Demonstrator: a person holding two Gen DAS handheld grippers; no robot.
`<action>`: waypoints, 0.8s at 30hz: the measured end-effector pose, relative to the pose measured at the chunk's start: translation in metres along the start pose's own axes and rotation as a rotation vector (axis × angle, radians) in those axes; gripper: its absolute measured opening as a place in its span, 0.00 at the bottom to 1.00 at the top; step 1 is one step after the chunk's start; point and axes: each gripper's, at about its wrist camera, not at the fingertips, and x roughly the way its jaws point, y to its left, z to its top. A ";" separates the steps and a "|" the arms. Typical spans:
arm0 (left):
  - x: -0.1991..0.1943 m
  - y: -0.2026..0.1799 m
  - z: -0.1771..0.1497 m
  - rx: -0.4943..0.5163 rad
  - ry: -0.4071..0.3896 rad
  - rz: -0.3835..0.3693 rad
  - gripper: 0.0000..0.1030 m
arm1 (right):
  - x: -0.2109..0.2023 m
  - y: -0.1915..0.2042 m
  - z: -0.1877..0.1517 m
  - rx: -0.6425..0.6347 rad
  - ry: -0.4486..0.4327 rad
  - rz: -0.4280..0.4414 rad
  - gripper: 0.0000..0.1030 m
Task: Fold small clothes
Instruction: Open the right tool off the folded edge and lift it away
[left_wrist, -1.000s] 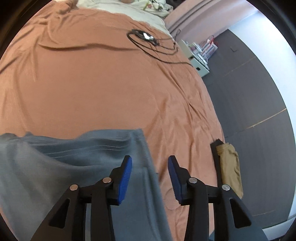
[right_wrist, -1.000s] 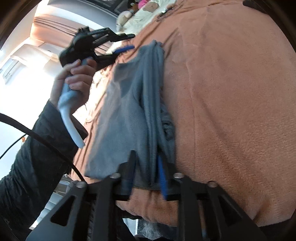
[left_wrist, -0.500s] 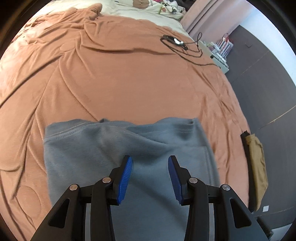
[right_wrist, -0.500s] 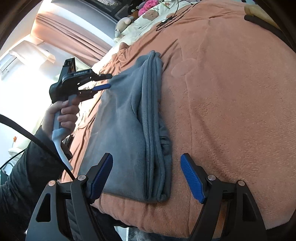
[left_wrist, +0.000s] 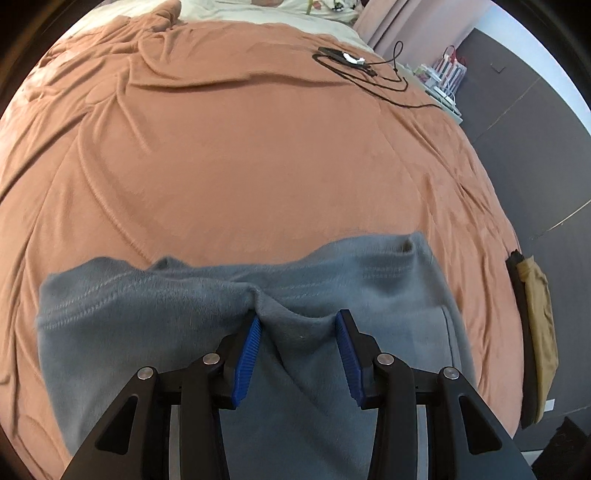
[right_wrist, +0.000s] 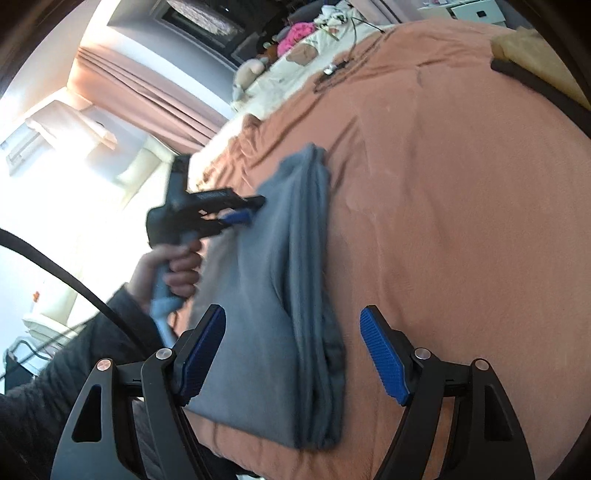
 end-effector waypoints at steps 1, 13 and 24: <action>0.001 -0.001 0.002 0.000 -0.002 -0.002 0.42 | 0.003 0.003 0.005 -0.013 0.002 0.001 0.71; -0.052 0.029 0.005 -0.080 -0.063 -0.078 0.42 | 0.083 0.027 0.082 -0.126 0.119 0.048 0.50; -0.093 0.089 -0.032 -0.168 -0.085 0.012 0.42 | 0.158 0.010 0.124 -0.079 0.237 -0.026 0.47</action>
